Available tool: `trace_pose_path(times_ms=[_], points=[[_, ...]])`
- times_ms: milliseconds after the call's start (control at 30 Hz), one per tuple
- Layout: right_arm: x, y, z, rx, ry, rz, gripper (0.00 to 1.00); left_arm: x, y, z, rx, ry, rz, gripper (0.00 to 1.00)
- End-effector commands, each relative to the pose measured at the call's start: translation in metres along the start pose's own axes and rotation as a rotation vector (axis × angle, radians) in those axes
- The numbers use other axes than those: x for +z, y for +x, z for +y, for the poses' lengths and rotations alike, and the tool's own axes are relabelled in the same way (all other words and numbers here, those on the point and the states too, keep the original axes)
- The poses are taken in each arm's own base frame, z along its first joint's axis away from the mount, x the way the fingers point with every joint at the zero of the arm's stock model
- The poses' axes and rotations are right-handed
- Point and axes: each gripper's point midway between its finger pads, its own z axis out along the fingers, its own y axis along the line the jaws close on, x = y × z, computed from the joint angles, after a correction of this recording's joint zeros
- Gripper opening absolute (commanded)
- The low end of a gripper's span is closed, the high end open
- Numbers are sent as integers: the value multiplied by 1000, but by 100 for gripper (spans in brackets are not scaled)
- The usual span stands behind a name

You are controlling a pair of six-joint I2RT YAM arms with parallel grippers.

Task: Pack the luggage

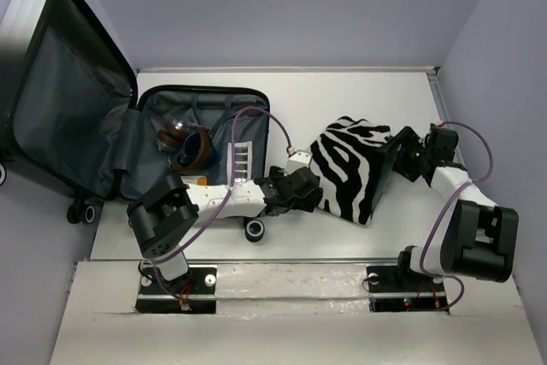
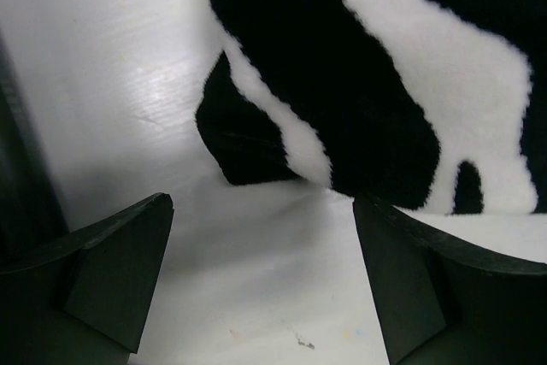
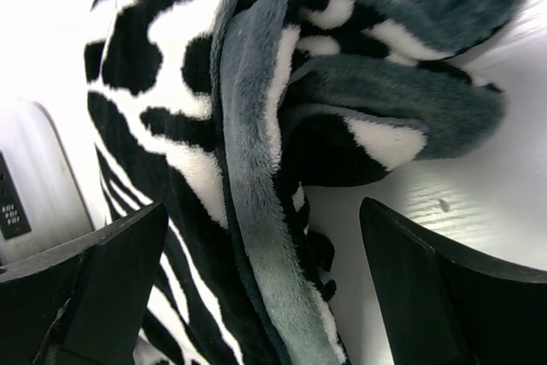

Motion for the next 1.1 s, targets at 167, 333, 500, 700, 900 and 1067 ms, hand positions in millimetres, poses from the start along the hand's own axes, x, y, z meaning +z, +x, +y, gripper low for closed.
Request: trace_pose_path(times_ms=[167,333,500,700,900,1067], points=[[14,4,25,-19,-173,40,100,23,-28,-4,-97,31,-61,99],[32,11,27,-14,-169,70,100,38,-22,-15,-96,79,-31,99],[42,14,22,6,-155,74,95,44,-23,-14,-102,95,-43,99],[53,6,20,19,-155,44,73,48,-30,-12,-116,93,-84,88],[58,4,30,42,-231,29,17,53,-31,-11,-112,97,-114,41],[44,-8,47,14,-282,-29,7,43,-55,-11,-117,92,-187,6]])
